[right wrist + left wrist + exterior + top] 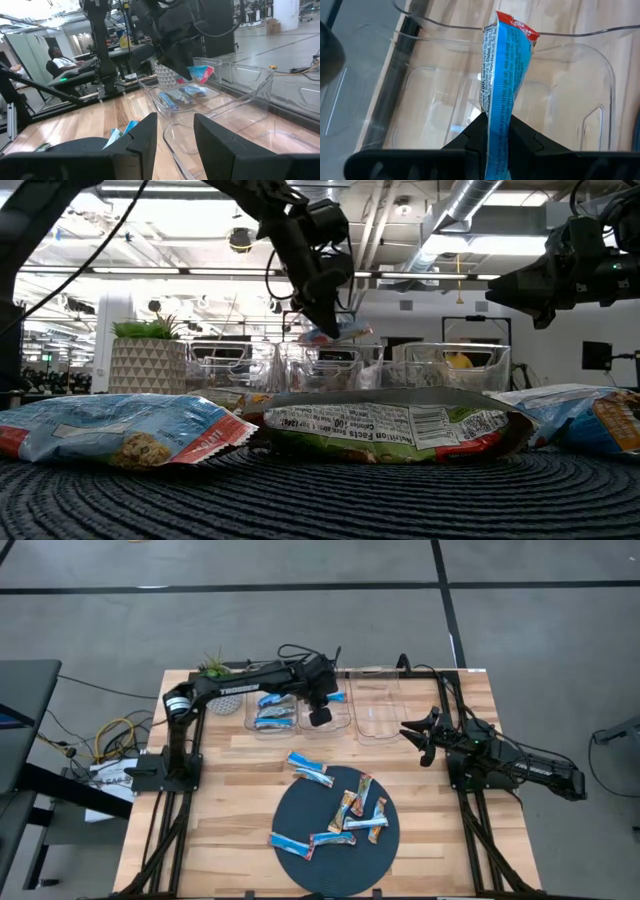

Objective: Pick and place Granola Bars by type
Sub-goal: Put the red granola bar into the middle transparent bin

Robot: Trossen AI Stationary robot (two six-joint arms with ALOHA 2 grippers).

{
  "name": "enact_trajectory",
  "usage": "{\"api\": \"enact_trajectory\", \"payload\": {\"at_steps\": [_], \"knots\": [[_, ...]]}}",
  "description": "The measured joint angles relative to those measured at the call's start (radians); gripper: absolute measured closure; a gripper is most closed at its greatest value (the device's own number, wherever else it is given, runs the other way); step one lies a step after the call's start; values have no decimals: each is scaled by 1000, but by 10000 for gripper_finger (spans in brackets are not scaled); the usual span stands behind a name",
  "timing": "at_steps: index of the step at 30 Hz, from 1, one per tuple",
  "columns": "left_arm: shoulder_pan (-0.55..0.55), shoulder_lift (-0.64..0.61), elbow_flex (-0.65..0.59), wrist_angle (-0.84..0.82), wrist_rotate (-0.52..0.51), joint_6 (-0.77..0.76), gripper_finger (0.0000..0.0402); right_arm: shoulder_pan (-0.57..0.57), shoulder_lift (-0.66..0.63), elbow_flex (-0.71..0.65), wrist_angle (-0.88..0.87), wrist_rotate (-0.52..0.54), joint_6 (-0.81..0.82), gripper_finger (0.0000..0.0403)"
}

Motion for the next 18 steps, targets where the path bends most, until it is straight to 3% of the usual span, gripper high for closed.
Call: {"api": "enact_trajectory", "payload": {"at_steps": [18], "knots": [[0,1,-51,-5,1,-5,358,0,0,0,0,0,0,280]]}}
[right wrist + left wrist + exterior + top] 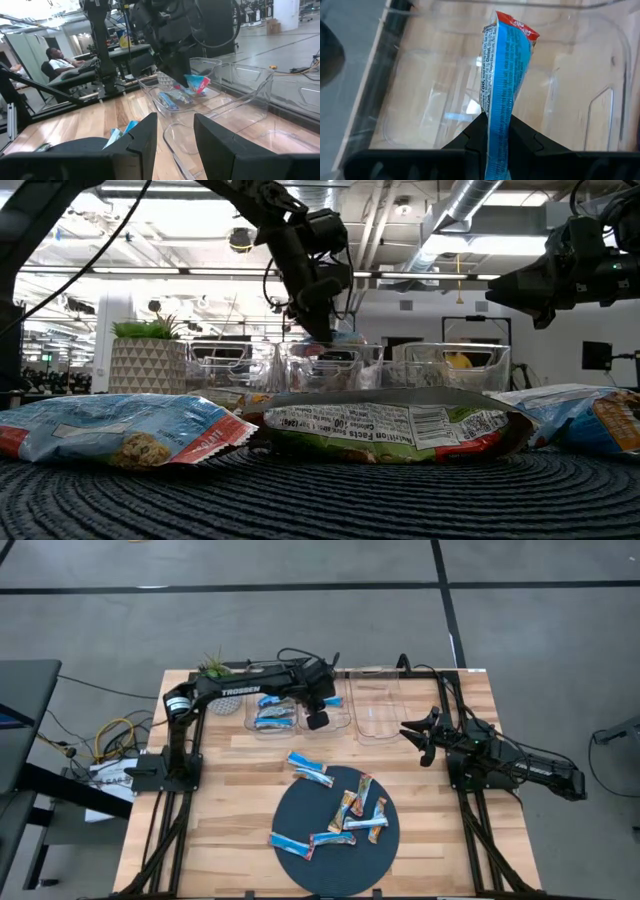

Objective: Pick and place Granola Bars by type
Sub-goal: Put the red granola bar into the middle transparent bin

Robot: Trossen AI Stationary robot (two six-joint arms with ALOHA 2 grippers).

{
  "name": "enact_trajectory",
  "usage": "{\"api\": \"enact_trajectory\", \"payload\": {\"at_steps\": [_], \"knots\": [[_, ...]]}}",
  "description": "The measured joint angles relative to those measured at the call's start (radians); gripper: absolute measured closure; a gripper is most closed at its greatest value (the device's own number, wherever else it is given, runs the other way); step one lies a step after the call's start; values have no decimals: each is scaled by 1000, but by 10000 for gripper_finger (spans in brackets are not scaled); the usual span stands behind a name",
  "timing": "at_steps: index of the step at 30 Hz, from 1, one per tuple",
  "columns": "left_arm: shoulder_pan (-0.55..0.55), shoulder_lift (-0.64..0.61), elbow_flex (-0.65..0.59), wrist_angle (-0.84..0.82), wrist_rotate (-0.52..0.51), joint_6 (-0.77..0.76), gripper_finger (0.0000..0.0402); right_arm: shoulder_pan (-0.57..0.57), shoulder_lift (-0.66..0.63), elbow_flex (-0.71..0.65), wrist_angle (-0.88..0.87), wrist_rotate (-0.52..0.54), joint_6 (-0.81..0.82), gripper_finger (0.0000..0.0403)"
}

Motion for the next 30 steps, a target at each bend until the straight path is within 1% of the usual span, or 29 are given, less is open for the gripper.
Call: {"api": "enact_trajectory", "payload": {"at_steps": [10,20,24,30], "knots": [[-2,96,5,-14,27,-2,358,0,0,0,0,0,0,280],[0,99,5,-13,30,20,358,0,0,0,0,0,0,280],[0,99,5,-13,107,20,358,0,0,0,0,0,0,280],[3,129,4,-1,131,21,358,0,0,0,0,0,0,280]]}}
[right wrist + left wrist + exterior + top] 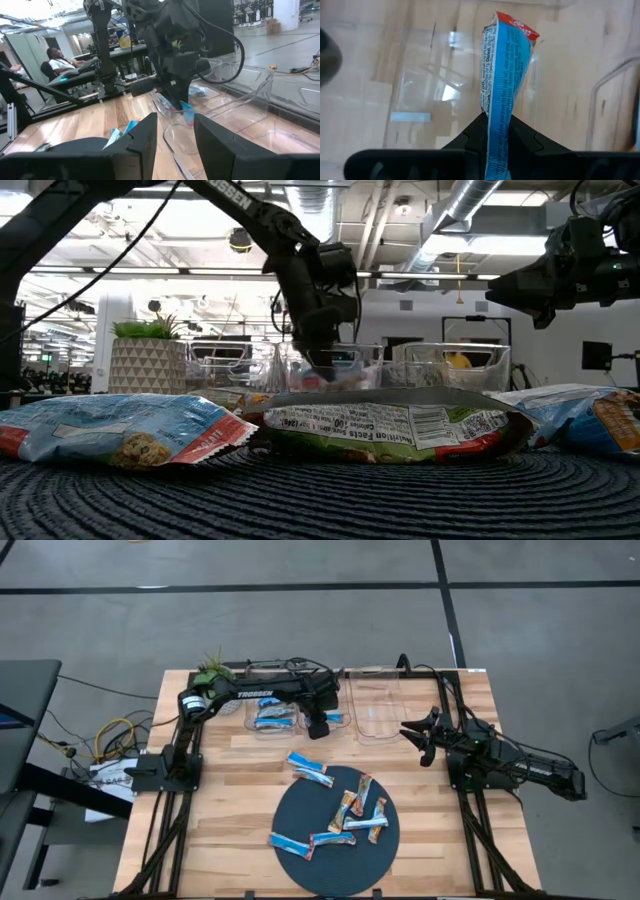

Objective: Pick and place Granola Bars by type
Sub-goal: Put the red granola bar into the middle transparent bin

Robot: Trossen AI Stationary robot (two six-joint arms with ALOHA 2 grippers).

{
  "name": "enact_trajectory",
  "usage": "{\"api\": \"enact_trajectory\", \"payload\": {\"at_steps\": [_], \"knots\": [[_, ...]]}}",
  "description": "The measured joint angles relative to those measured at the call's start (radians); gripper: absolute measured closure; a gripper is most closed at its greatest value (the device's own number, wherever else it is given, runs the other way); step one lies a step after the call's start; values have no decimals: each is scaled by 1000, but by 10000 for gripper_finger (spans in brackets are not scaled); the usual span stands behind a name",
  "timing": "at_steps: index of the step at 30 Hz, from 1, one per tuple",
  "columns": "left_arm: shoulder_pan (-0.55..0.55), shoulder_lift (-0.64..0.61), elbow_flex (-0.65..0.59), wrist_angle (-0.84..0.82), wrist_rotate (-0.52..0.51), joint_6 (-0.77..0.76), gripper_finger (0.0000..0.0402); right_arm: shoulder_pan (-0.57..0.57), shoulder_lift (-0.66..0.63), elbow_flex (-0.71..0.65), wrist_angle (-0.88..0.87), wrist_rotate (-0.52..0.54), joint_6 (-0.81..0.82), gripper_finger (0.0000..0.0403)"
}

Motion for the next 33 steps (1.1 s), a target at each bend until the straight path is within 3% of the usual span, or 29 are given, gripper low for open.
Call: {"api": "enact_trajectory", "payload": {"at_steps": [14,26,33], "knots": [[1,18,1,-9,5,1,357,0,0,0,0,0,0,280],[1,18,1,-21,19,1,295,0,0,0,0,0,0,280],[2,18,28,-28,-19,1,291,0,0,0,0,0,0,280]]}}
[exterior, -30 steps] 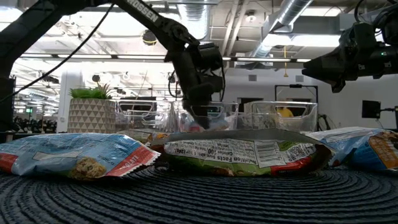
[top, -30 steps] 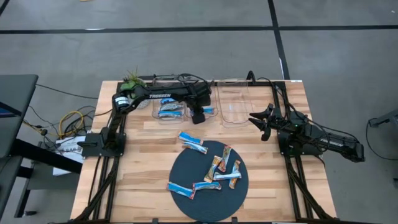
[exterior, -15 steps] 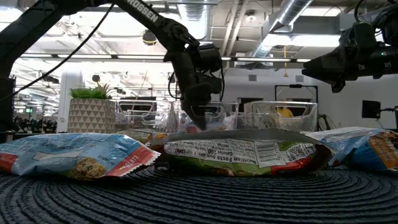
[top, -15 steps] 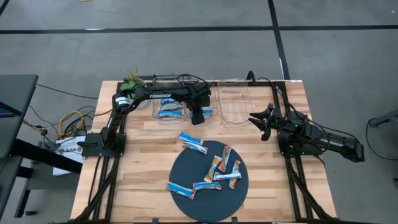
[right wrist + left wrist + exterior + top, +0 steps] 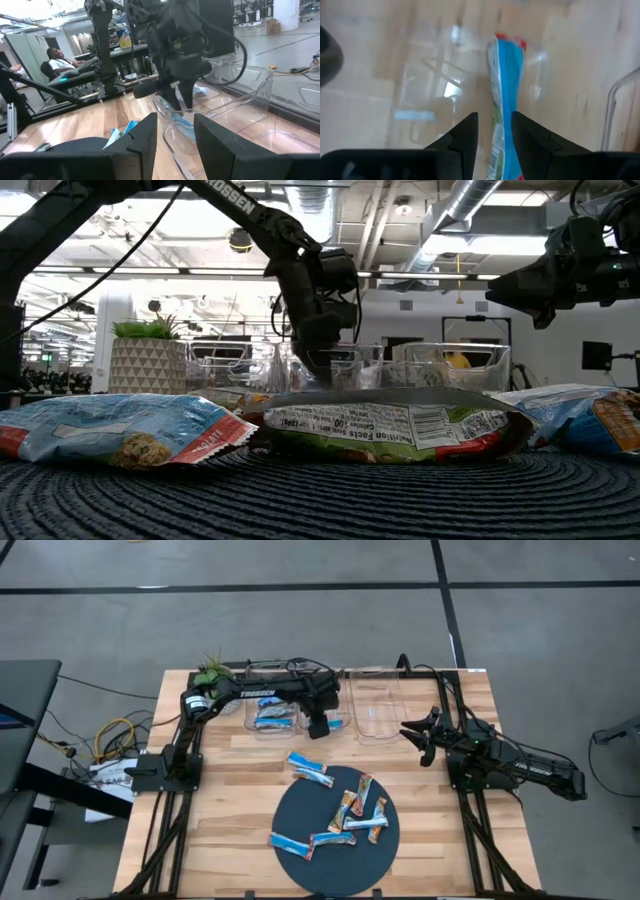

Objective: Pick and place Granola Bars by type
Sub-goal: Put the red granola bar into the middle transparent bin

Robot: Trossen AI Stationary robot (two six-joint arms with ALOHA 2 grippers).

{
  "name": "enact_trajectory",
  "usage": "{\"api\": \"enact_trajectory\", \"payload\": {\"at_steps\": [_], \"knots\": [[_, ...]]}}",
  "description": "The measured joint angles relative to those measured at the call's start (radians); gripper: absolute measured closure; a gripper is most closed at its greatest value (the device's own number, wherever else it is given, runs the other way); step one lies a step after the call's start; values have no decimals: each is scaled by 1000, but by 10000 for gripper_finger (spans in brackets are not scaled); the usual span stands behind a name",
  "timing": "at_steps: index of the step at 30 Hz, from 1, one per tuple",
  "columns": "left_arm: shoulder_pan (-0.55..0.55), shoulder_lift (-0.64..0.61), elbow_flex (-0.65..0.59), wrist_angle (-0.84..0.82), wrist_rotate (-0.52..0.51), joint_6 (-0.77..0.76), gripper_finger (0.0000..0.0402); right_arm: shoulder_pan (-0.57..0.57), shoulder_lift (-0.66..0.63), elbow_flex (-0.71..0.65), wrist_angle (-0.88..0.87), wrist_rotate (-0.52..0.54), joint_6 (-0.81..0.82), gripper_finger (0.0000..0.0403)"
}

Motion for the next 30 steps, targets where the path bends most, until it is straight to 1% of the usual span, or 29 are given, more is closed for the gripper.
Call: {"api": "enact_trajectory", "payload": {"at_steps": [7,13,20,26,30], "knots": [[4,0,124,-50,-23,7,292,0,0,0,0,0,0,280],[2,0,280,-120,-74,43,292,0,0,0,0,0,0,280],[-34,0,451,-176,-76,44,292,0,0,0,0,0,0,280],[-92,-1,522,-183,-74,84,292,0,0,0,0,0,0,280],[-114,-1,530,-182,-25,94,292,0,0,0,0,0,0,280]]}}
